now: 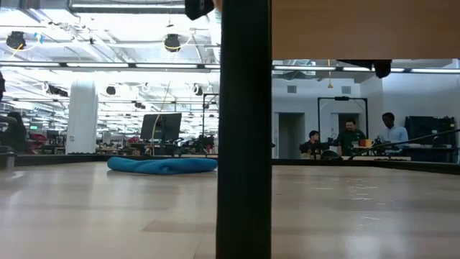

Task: Stack small to large cups/mugs on shelf
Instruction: Put the yellow mug on the shelf

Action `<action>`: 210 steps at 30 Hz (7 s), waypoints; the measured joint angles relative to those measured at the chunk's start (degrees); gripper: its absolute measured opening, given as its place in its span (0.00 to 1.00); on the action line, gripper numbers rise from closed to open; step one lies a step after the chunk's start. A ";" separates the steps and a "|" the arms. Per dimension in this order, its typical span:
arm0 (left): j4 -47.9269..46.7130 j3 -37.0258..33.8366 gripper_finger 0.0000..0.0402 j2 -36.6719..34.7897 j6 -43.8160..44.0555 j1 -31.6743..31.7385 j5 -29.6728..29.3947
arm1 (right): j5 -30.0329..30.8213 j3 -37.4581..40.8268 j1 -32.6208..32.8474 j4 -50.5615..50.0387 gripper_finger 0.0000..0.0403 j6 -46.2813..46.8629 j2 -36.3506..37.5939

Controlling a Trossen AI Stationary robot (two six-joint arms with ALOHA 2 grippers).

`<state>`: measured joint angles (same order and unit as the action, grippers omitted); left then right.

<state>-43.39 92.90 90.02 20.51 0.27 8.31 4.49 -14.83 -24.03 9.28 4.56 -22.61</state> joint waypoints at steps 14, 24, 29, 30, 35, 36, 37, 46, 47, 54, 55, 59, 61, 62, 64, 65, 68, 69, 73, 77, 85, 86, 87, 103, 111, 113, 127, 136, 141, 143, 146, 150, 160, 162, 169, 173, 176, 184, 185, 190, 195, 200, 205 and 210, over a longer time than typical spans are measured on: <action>0.34 9.13 0.03 7.90 0.46 -5.58 -2.92 | -0.17 0.00 0.00 -4.68 0.38 1.49 0.02; -16.73 27.12 0.03 18.88 0.58 -8.15 -4.47 | -0.20 0.00 0.00 -4.88 0.38 1.51 0.02; -20.08 32.96 0.03 22.48 2.85 -9.87 -4.14 | -0.20 0.00 0.00 -5.96 0.38 1.49 0.02; -20.58 33.66 0.03 23.11 3.06 -10.17 -4.19 | -0.18 0.00 0.00 -6.06 0.38 1.49 0.02; -19.99 34.69 0.03 24.16 5.07 -11.52 -4.53 | -0.18 0.00 0.00 -6.40 0.38 1.49 0.02; -19.89 34.69 0.03 24.29 6.10 -11.77 -4.77 | -0.20 0.00 0.00 -6.47 0.38 1.49 0.02; -19.92 34.65 0.03 24.50 6.65 -12.01 -5.04 | -0.18 0.00 0.00 -6.51 0.38 1.50 0.02; -18.55 34.65 0.03 26.71 9.34 -13.89 -3.46 | -0.22 -0.02 0.02 -7.55 0.38 1.50 0.13; -18.21 34.70 0.03 27.02 9.65 -13.98 -3.52 | -0.20 -0.02 0.00 -7.58 0.38 1.49 0.13; -16.11 34.71 0.03 27.39 10.30 -14.38 -2.99 | -0.20 -0.02 0.04 -7.61 0.38 1.51 0.13; -15.75 34.71 0.03 27.39 10.34 -14.41 -2.96 | -0.20 -0.02 0.04 -7.61 0.38 1.51 0.13; -15.30 34.71 0.03 27.39 10.33 -14.42 -2.23 | -0.20 -0.02 0.04 -7.61 0.38 1.51 0.13; -15.23 34.71 0.03 27.39 10.34 -14.42 -2.18 | -0.21 -0.02 0.04 -7.61 0.38 1.51 0.13; -15.23 34.71 0.03 27.39 10.34 -14.40 -2.18 | -0.20 -0.02 0.04 -7.61 0.38 1.51 0.13; -14.90 34.71 0.03 27.39 10.34 -14.40 -2.17 | -0.20 -0.02 0.04 -7.61 0.38 1.51 0.13; -14.76 34.71 0.03 27.39 10.34 -14.40 -2.09 | -0.22 -0.02 0.03 -7.61 0.38 1.51 0.13; -13.95 34.71 0.03 27.39 10.34 -14.40 -1.35 | -0.20 -0.02 0.04 -7.61 0.38 1.51 0.13; -13.47 34.71 0.03 27.39 10.34 -14.40 -1.29 | -0.21 -0.02 0.04 -7.61 0.38 1.49 0.13; -12.48 34.71 0.03 27.39 10.34 -14.40 -1.29 | -0.22 -0.02 0.04 -7.61 0.38 1.49 0.13; -12.05 34.71 0.03 27.53 10.35 -14.39 -1.26 | -0.22 -0.02 0.04 -7.61 0.38 1.49 0.13; -13.35 34.69 0.03 29.79 11.50 -14.00 0.33 | -0.22 -0.04 0.02 -7.80 0.38 1.46 0.15; -13.73 34.69 0.03 29.96 11.47 -13.91 0.41 | -0.22 -0.04 0.02 -7.89 0.38 1.46 0.15; -13.26 34.69 0.03 30.02 11.49 -13.79 0.68 | -0.22 -0.04 0.03 -8.09 0.38 1.46 0.15; -10.57 34.71 0.03 30.85 11.13 -13.66 2.13 | -0.22 -0.04 0.04 -8.98 0.38 0.98 0.15; -10.96 34.71 0.03 31.56 11.37 -13.62 3.46 | -0.22 -0.04 0.02 -8.92 0.38 0.96 0.15; -10.73 34.71 0.03 31.56 11.37 -13.62 3.48 | -0.22 -0.04 0.02 -8.92 0.38 0.96 0.15; -8.87 34.71 0.03 31.56 10.78 -13.59 3.45 | -0.22 -0.04 0.02 -8.94 0.38 0.96 0.15; -7.32 34.71 0.03 31.56 10.65 -13.59 3.47 | -0.22 -0.04 0.02 -8.94 0.38 0.96 0.15; -5.72 34.71 0.03 31.54 10.58 -13.59 4.16 | -0.22 -0.04 0.04 -8.94 0.38 0.96 0.15; -6.04 34.71 0.03 31.54 10.58 -13.59 4.53 | -0.22 -0.04 0.03 -8.94 0.38 0.96 0.15; -7.05 34.71 0.03 31.54 10.63 -13.57 4.48 | -0.22 -0.04 0.02 -8.94 0.38 0.96 0.15; -11.36 34.71 0.03 31.54 10.63 -13.23 2.49 | -0.22 -0.04 0.02 -8.95 0.38 0.96 0.15; -12.44 34.71 0.03 31.53 4.25 -13.05 -1.96 | -0.22 -0.04 0.04 -8.96 0.38 0.96 0.15; -12.78 34.71 0.03 31.54 3.28 -13.05 -1.94 | -0.22 -0.04 0.03 -8.95 0.38 0.96 0.15; -12.98 34.71 0.03 31.54 2.25 -13.07 -2.05 | -0.22 -0.04 0.02 -8.95 0.38 0.96 0.15; -12.93 34.71 0.03 31.52 1.97 -13.17 -2.42 | -0.22 -0.04 0.02 -8.94 0.38 0.94 0.15; -12.86 34.71 0.03 31.52 1.64 -13.37 -2.96 | -0.22 -0.04 0.03 -8.94 0.38 0.95 0.15; -13.34 35.18 0.03 31.52 0.93 -13.46 -3.97 | -0.22 -0.04 0.02 -8.94 0.38 0.96 0.15; -14.36 35.96 0.03 31.54 0.70 -13.52 -4.30 | -0.22 -0.04 0.02 -8.94 0.38 0.96 0.15; -17.45 39.50 0.03 31.36 -0.94 -13.97 -7.27 | -0.20 -0.04 0.02 -8.92 0.38 0.96 0.15; -19.12 40.06 0.03 31.75 -1.19 -14.14 -7.18 | -0.20 -0.04 0.02 -8.90 0.38 0.98 0.15; -19.28 40.06 0.03 32.00 -2.36 -14.14 -6.97 | -0.20 -0.04 0.02 -8.92 0.38 0.98 0.15; -19.23 40.06 0.03 32.00 -3.43 -14.14 -6.86 | -0.20 -0.04 0.02 -8.92 0.38 0.98 0.13; -19.24 40.06 0.03 32.00 -3.60 -14.14 -7.12 | -0.20 -0.04 0.02 -8.92 0.38 1.01 0.15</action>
<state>-62.63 132.97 122.02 16.91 -13.87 1.19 4.29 -14.87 -24.01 0.36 5.56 -22.46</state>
